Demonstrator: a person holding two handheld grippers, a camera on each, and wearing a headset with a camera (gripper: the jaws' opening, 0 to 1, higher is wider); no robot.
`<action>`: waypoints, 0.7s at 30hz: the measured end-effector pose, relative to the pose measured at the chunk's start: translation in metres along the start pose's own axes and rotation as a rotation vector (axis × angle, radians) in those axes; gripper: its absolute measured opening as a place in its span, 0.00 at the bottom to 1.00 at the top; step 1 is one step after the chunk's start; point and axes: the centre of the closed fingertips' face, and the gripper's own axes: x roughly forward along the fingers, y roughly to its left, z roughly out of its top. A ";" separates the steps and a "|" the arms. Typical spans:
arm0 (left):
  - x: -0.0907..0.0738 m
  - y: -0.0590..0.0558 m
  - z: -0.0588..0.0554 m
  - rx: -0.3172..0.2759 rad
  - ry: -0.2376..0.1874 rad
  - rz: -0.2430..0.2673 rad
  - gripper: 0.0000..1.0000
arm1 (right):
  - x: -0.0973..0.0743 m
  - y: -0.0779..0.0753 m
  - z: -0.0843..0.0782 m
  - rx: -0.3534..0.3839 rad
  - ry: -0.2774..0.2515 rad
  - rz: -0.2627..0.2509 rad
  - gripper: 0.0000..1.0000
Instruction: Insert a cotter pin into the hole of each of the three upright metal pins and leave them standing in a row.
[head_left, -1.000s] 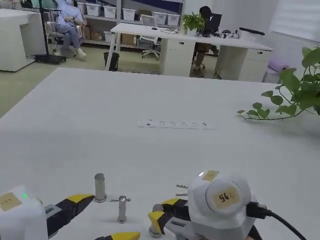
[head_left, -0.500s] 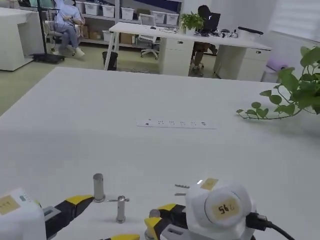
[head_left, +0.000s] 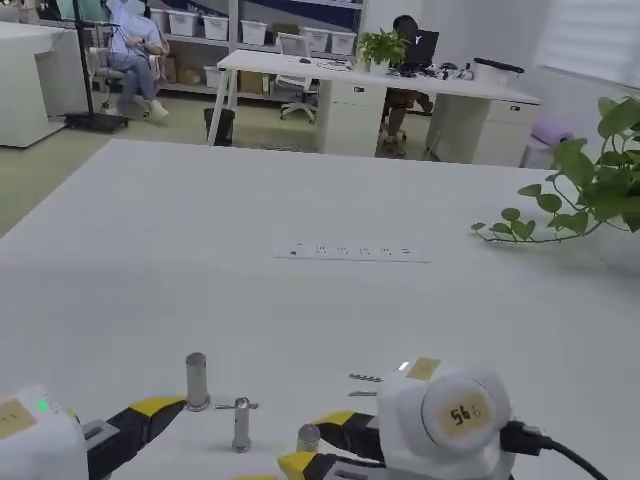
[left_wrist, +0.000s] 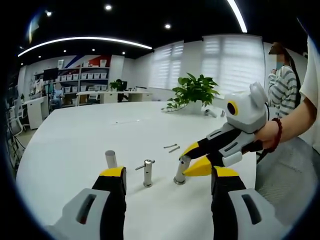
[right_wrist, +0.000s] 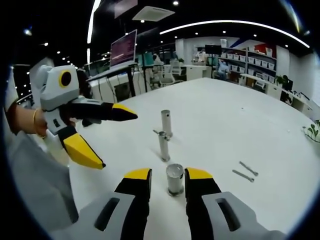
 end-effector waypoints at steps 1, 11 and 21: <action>0.000 0.000 0.000 0.001 -0.001 0.000 0.69 | -0.002 0.000 0.001 0.004 -0.001 0.006 0.29; -0.001 -0.002 0.000 0.003 0.001 -0.005 0.70 | -0.015 -0.002 0.003 -0.023 0.020 0.095 0.35; -0.003 0.000 0.002 0.008 -0.001 0.006 0.69 | -0.023 -0.026 -0.006 -0.091 0.084 0.124 0.34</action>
